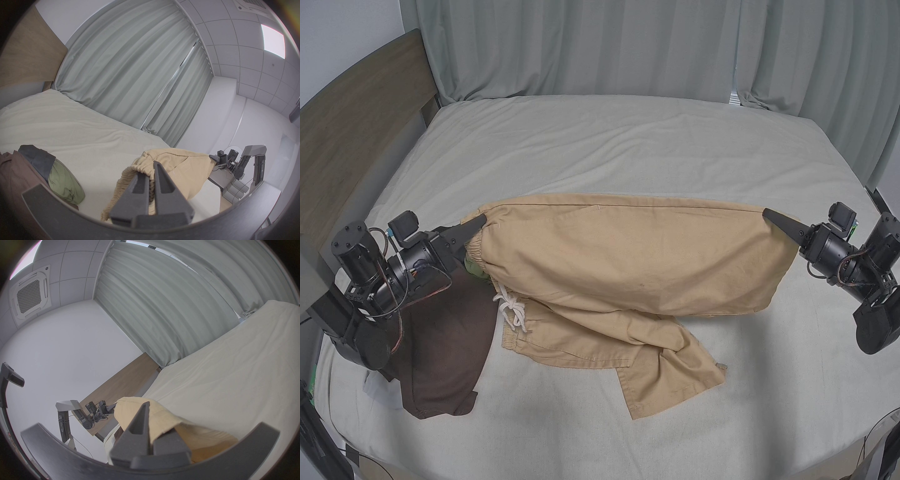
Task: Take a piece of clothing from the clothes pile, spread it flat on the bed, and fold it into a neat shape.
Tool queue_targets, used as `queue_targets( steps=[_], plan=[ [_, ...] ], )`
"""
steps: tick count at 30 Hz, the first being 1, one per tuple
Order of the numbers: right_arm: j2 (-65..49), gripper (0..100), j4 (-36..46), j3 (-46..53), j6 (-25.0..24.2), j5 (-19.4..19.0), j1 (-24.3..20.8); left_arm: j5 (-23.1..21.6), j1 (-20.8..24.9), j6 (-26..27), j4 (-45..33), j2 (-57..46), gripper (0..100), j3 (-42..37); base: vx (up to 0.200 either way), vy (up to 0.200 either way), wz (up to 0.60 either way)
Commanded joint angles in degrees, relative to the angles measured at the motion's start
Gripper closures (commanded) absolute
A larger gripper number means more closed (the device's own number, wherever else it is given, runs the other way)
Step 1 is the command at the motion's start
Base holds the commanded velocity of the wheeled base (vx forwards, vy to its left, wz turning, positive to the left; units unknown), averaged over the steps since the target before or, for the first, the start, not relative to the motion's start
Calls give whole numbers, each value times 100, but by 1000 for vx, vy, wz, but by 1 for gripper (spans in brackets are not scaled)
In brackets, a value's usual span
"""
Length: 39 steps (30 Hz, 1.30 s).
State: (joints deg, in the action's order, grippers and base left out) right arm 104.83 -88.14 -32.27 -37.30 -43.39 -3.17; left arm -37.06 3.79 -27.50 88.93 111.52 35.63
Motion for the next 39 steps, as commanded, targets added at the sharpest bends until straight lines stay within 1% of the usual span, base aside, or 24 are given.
queue_targets(
  steps=[1, 24, 26, 27, 31, 33, 37, 39],
  plan=[
    [20, 100, -2, -8, 4, -3, 9, 6, -1, 8, 1, 37, 100, 5, 0, 0, 0],
    [47, 100, -2, -104, 39, 6, 62, 67, -10, 8, 1, 151, 100, 154, 0, 0, 0],
    [152, 100, 7, -254, 48, 94, 62, 67, -10, 17, 10, 247, 100, 163, 0, 0, 0],
    [293, 100, 7, -403, 56, 234, 44, 76, 8, 26, 10, 291, 100, 207, 0, 0, 0],
    [468, 100, 7, -579, 48, 304, 36, 94, 52, -1, 1, 335, 100, 304, 0, 0, 0],
    [679, 100, 7, -746, 48, 322, 36, 129, 69, 8, 10, 520, 100, 497, 0, 0, 0],
    [943, 100, 7, -886, 48, 331, 53, 384, 87, -18, 1, 713, 100, 717, 0, 0, 0],
    [1013, 100, 7, -948, 48, 331, 62, 428, 87, -10, 10, 810, 100, 796, 0, 0, 0]
  ],
)
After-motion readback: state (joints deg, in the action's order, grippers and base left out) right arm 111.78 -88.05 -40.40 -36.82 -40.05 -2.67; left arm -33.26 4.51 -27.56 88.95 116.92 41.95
